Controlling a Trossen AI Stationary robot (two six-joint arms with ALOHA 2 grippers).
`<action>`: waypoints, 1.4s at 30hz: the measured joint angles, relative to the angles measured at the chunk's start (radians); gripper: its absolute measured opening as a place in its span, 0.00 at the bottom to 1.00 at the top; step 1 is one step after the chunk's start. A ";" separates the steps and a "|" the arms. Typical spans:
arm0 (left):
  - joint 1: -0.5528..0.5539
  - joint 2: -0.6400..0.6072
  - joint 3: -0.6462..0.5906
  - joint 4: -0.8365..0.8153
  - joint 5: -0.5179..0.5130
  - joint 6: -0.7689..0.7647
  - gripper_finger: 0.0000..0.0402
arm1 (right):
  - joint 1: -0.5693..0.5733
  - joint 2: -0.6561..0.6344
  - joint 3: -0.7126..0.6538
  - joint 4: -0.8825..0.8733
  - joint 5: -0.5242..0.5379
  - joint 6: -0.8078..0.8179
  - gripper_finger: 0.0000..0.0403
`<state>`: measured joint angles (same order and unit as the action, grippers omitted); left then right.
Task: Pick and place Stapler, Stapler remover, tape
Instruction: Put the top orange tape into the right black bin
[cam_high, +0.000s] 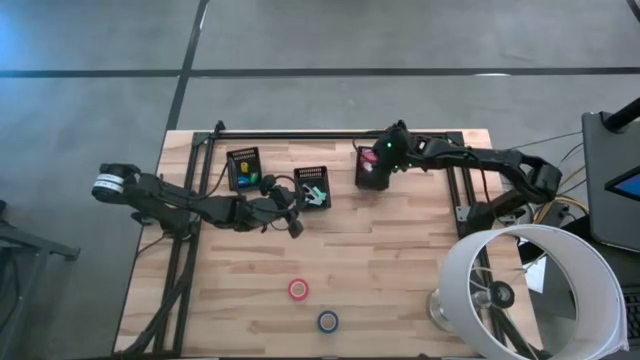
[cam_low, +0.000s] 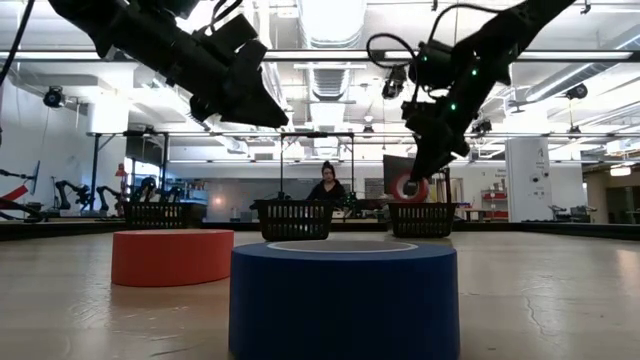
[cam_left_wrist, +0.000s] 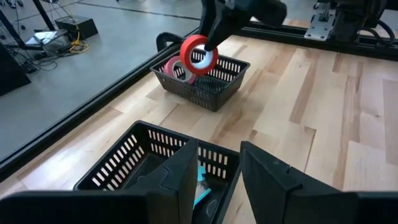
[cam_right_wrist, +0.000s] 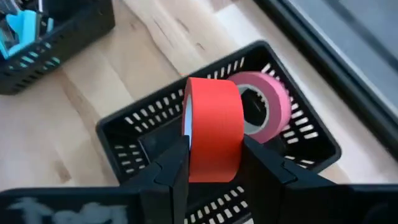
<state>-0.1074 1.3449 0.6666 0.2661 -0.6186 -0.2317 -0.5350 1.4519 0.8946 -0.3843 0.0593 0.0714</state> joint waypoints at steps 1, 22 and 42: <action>0.000 0.000 0.000 0.000 0.000 0.005 0.31 | -0.013 0.006 -0.001 0.000 -0.020 -0.004 0.29; 0.001 0.000 -0.001 -0.022 0.001 0.020 0.31 | -0.063 0.195 0.068 0.033 -0.120 -0.198 0.30; 0.001 0.000 -0.001 -0.030 0.001 0.019 0.31 | -0.112 0.246 0.080 0.022 -0.030 -0.179 0.40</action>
<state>-0.1066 1.3449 0.6659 0.2363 -0.6174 -0.2123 -0.6466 1.6982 0.9741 -0.3622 0.0297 -0.1075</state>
